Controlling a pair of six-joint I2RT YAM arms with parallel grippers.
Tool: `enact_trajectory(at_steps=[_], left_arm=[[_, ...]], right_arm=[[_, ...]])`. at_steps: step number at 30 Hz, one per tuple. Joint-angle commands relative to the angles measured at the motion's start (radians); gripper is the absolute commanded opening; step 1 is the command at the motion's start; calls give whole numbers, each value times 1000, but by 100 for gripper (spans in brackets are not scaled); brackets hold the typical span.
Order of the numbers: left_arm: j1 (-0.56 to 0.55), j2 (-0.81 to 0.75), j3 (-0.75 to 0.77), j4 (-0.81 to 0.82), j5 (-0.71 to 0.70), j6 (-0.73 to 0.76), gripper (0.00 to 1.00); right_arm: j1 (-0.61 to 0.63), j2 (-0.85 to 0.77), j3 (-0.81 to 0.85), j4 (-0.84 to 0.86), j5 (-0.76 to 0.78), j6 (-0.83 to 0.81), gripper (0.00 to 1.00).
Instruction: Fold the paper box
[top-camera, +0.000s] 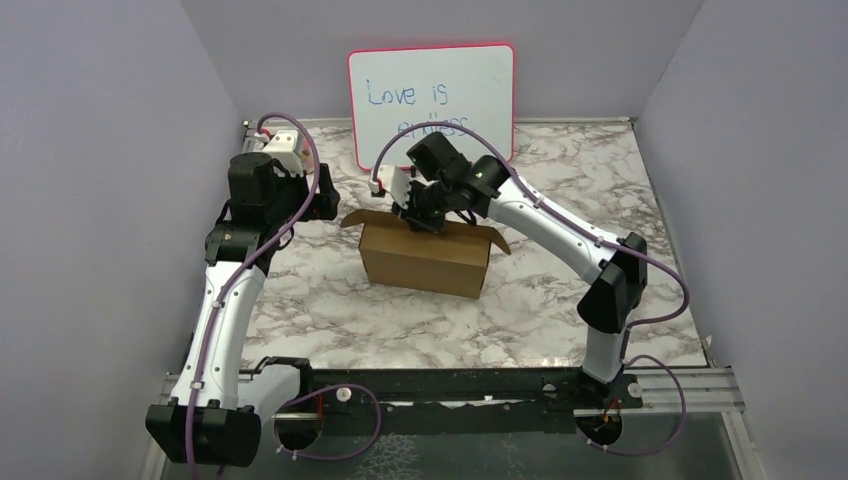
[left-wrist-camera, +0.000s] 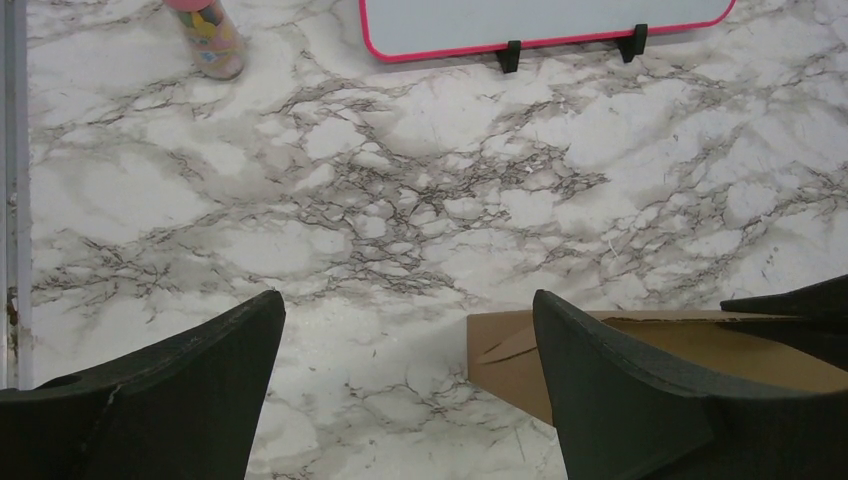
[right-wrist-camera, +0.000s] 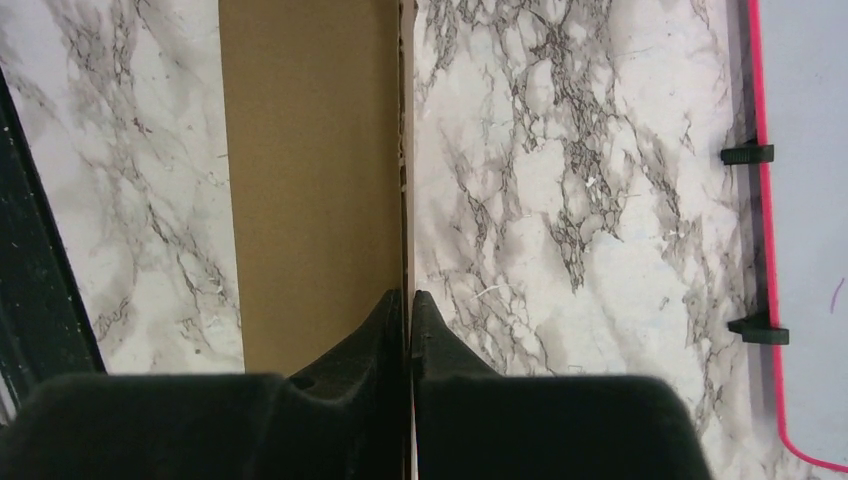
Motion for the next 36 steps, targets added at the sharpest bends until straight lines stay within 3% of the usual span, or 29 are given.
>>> enact_trajectory(at_steps=[1, 9, 17, 27, 36], left_arm=[[-6, -13, -12, 27, 46, 28, 94], [-7, 3, -34, 59, 241, 79, 94], [-6, 15, -39, 60, 289, 136, 94], [-9, 33, -70, 60, 330, 149, 91], [-10, 51, -64, 49, 390, 141, 84]], right_arm=[[-1, 49, 45, -86, 21, -22, 11], [-1, 16, 51, -34, 43, -11, 35], [-1, -156, -88, 175, 184, 102, 65], [-1, -473, -371, 277, 419, 415, 71], [-1, -710, -575, 190, 611, 638, 70]])
